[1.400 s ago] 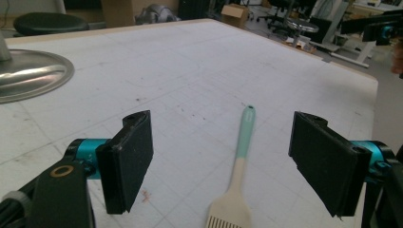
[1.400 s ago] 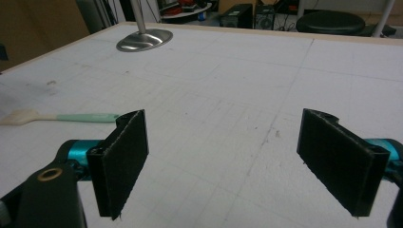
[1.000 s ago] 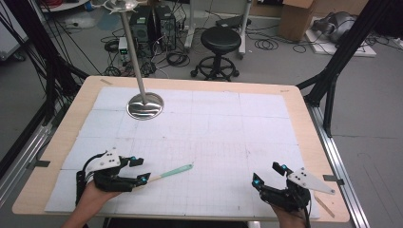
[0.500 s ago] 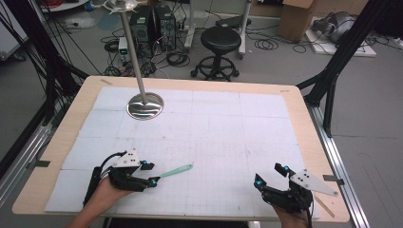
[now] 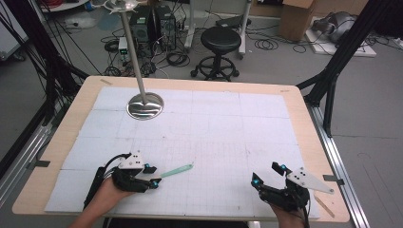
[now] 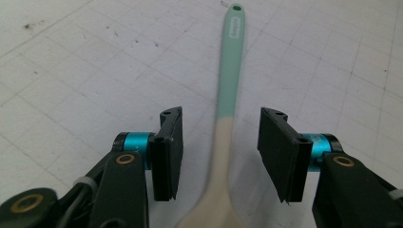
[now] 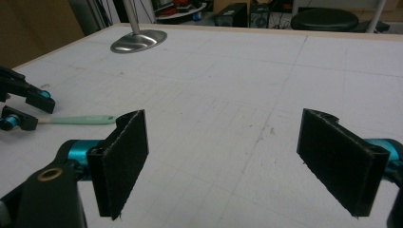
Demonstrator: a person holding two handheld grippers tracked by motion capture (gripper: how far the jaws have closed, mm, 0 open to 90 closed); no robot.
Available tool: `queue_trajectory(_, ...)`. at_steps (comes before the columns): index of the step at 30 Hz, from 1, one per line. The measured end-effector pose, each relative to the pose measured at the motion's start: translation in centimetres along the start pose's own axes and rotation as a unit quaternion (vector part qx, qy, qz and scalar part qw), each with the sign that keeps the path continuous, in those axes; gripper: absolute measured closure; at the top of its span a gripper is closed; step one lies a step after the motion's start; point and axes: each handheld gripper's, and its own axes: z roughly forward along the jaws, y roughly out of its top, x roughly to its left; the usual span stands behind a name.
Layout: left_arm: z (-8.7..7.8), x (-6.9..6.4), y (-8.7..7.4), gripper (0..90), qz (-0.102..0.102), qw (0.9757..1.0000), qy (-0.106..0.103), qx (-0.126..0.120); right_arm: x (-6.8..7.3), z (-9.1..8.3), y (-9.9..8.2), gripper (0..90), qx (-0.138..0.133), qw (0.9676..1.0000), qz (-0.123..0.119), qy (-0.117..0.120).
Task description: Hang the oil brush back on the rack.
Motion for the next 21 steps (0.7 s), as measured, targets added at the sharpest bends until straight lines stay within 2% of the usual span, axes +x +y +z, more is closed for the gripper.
queue_trajectory(4,0.1,-0.23,0.21,53.2,-0.001,1.0,0.002,0.006,0.02,-0.22,0.03,16.1,-0.001,1.0,0.005,-0.004)
queue_trajectory(7,0.27,-0.61,0.37,56.7,0.016,0.9998,0.008,0.013,-0.08,-0.19,0.04,16.1,-0.003,0.9999,0.011,-0.008)
queue_trajectory(8,0.27,-0.61,0.37,58.1,0.016,0.9998,0.008,0.013,-0.08,-0.19,0.04,16.1,-0.003,0.9999,0.011,-0.008)
queue_trajectory(9,0.27,-0.66,0.45,61.4,0.026,0.9995,0.011,0.017,-0.14,0.03,-0.01,16.2,-0.001,0.9999,0.011,-0.007)
queue_trajectory(14,0.49,-0.91,0.8,69.6,0.043,0.9987,0.012,0.025,0.05,0.28,0.07,16.3,0.0,0.9999,0.009,-0.005)
queue_trajectory(21,0.52,-0.61,0.98,73.1,0.036,0.9988,0.007,0.031,0.11,0.31,0.08,16.4,-0.003,0.9999,0.014,-0.002)
